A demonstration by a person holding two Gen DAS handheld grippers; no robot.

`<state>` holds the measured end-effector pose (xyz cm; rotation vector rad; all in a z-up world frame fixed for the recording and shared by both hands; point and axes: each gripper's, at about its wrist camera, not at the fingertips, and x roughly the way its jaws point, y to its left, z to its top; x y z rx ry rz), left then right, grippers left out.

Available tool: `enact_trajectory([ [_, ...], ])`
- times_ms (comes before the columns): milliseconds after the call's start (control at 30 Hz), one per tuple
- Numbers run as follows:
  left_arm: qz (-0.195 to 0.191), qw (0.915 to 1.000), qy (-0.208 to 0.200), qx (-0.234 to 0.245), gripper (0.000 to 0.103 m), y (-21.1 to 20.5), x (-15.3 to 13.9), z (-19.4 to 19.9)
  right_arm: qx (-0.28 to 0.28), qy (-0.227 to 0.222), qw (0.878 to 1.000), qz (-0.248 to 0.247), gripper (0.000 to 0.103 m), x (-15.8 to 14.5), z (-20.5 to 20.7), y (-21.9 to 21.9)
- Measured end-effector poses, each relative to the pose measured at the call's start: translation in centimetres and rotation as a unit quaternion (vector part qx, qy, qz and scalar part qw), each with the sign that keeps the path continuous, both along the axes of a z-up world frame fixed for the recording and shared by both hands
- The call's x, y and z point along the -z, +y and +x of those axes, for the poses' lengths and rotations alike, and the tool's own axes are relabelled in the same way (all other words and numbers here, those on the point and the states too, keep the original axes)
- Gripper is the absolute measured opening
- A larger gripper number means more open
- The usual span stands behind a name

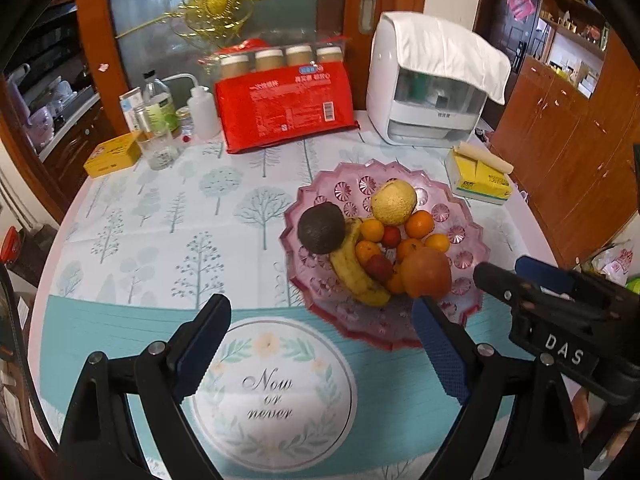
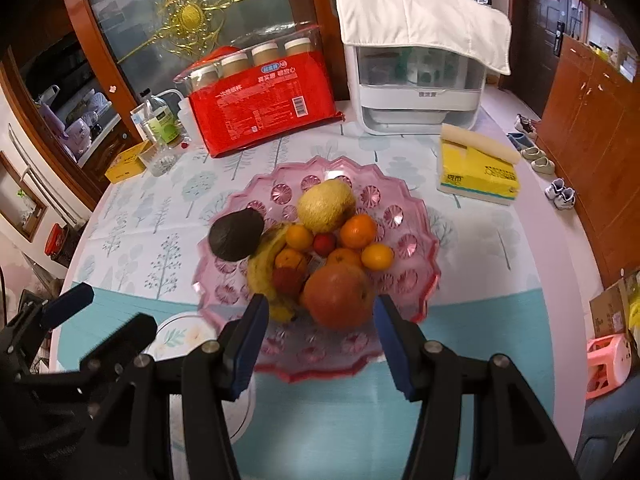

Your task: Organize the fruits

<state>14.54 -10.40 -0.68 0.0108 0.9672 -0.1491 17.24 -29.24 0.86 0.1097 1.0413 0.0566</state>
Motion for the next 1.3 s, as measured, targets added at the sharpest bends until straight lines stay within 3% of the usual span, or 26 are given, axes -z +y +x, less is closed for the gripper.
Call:
enact_trajectory([
  [367, 0.011, 0.9997, -0.02, -0.003, 0.096, 3.3, -3.2, -8.5, -0.001, -0.019, 1.0, -0.005, 0.056, -2.7, -8.7, 3.7],
  [667, 0.019, 0.9986, 0.0, -0.05, 0.096, 5.6, -3.4, -12.5, 0.006, -0.023, 1.0, 0.007, 0.059, -3.4, -13.8, 5.2],
  [800, 0.017, 0.9975, 0.002, -0.069, 0.096, 6.0, -3.0, -13.8, 0.004, -0.034, 0.999, 0.001, 0.06, -4.0, -15.3, 5.7],
  [1300, 0.025, 0.9971, 0.025, -0.067, 0.096, 5.1, -1.9, -14.9, -0.006, -0.033, 0.999, 0.0, 0.06, -3.8, -16.3, 6.3],
])
